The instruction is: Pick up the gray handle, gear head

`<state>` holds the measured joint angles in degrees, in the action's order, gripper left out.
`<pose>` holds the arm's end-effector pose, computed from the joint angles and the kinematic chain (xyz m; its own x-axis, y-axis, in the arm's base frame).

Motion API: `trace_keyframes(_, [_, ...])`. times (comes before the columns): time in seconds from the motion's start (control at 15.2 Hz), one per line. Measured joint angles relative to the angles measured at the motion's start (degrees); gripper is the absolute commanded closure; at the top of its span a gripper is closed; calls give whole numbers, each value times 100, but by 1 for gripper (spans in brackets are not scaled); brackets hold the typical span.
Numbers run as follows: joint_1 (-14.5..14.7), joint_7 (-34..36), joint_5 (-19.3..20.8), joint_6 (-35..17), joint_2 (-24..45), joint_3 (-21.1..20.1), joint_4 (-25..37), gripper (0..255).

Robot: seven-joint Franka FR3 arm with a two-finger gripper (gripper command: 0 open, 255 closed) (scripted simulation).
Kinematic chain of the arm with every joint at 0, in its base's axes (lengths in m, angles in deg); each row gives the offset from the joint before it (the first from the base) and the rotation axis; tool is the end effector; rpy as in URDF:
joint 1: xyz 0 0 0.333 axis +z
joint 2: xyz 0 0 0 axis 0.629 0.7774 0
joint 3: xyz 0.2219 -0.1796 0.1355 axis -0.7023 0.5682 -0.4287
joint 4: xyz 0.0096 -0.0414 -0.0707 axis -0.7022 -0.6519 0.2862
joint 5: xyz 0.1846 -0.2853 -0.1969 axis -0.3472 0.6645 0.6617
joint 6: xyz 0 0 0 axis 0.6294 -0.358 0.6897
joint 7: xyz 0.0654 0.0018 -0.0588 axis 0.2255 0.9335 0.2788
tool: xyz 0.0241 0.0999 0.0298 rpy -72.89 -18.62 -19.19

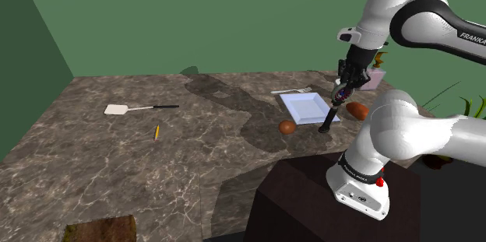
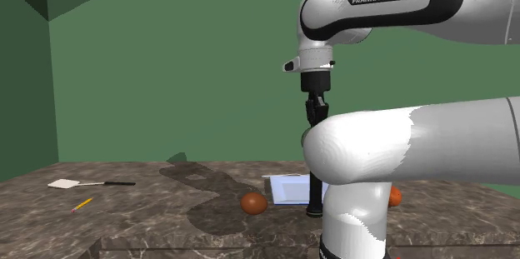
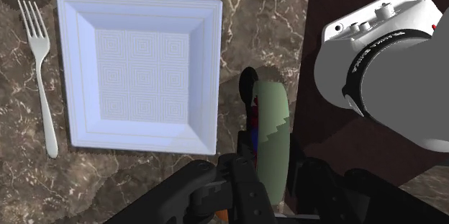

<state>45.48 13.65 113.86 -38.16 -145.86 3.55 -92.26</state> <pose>0.1617 -0.1012 0.4741 0.6492 0.7593 -0.0445 0.7604 -0.6492 0.0157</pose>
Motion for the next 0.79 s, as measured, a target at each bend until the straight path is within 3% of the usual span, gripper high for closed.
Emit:
trace_keyframes(0.33, [7,-6,-4,14,20,-3,35,255])
trace_keyframes(0.79, [142,-11,-221,313,287,-225,608,255])
